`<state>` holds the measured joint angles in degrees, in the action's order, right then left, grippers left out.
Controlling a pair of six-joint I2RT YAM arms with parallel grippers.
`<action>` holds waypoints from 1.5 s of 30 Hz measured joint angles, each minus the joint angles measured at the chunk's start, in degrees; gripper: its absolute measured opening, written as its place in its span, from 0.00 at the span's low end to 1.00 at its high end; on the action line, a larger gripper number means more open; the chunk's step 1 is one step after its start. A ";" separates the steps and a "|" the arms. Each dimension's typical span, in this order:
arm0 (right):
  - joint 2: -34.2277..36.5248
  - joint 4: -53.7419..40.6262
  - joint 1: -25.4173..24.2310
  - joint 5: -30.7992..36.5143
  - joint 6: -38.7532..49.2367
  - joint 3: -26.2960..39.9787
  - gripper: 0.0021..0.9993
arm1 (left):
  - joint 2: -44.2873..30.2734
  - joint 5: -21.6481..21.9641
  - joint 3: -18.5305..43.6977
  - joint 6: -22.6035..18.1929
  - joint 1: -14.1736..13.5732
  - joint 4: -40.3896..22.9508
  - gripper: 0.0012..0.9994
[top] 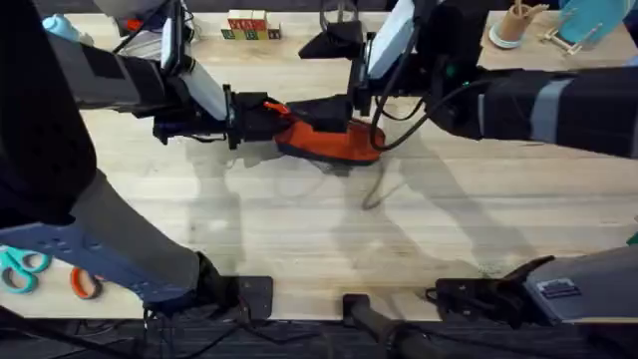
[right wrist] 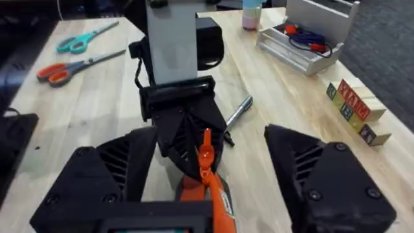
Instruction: Unzip the bag, pick up the pens from the table one at a time and place them inside, then zip the bag closed.
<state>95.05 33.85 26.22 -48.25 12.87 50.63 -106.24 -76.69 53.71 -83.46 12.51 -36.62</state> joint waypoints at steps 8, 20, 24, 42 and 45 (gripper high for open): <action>-2.75 -8.83 -1.50 0.00 -1.83 0.00 1.00 | 0.00 0.01 0.00 -0.11 0.00 0.03 0.10; -10.33 -16.23 -6.00 0.00 -2.21 0.00 1.00 | 0.00 0.93 0.00 -0.15 0.00 0.02 0.99; -12.17 -17.57 -7.31 0.01 -2.21 0.00 1.00 | 0.00 1.18 0.02 -0.15 0.00 0.99 0.99; -21.01 -30.63 -13.69 1.59 -2.37 0.00 1.00 | 6.03 5.23 1.48 -0.18 5.13 -9.65 0.99; -21.79 -32.67 -14.44 1.99 -2.39 0.00 1.00 | 10.39 8.26 2.77 -0.17 5.85 -14.84 0.99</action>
<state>73.26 1.19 11.78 -46.26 10.48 50.63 -95.85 -68.42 56.48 -83.63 18.36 -51.46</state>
